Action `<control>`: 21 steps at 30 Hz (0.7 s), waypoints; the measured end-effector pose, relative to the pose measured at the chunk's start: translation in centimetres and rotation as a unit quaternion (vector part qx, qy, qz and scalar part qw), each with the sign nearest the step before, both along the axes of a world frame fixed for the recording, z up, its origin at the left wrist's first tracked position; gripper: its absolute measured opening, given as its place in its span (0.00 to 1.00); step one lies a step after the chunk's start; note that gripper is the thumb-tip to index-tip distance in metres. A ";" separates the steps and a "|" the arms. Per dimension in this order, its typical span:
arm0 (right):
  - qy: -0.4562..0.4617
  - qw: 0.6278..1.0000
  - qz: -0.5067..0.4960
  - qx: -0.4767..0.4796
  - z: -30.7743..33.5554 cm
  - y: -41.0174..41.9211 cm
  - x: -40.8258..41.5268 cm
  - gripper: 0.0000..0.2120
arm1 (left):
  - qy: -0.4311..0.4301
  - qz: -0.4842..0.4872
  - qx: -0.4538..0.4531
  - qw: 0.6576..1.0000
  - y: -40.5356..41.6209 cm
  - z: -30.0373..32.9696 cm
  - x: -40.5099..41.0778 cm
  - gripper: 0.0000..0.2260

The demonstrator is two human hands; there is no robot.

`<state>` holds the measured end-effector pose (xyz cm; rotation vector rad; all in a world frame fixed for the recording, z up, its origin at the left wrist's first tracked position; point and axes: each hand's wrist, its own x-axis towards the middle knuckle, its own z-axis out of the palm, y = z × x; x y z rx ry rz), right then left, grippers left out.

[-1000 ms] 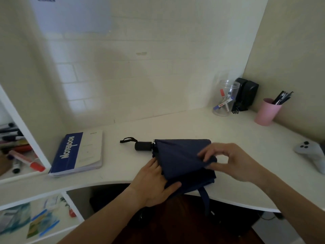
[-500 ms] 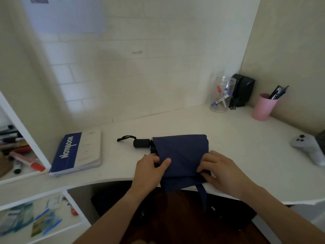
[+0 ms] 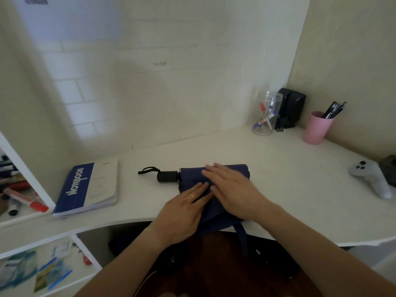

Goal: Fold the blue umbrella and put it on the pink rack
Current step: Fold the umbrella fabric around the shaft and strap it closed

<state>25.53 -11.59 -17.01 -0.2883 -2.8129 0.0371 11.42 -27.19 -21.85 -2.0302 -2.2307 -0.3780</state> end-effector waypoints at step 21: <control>-0.161 0.984 -0.010 -0.074 -4.2 -1.2 3.8 0.29 | 0.005 0.006 -0.164 0.987 -2.1 1.6 -1.4 0.25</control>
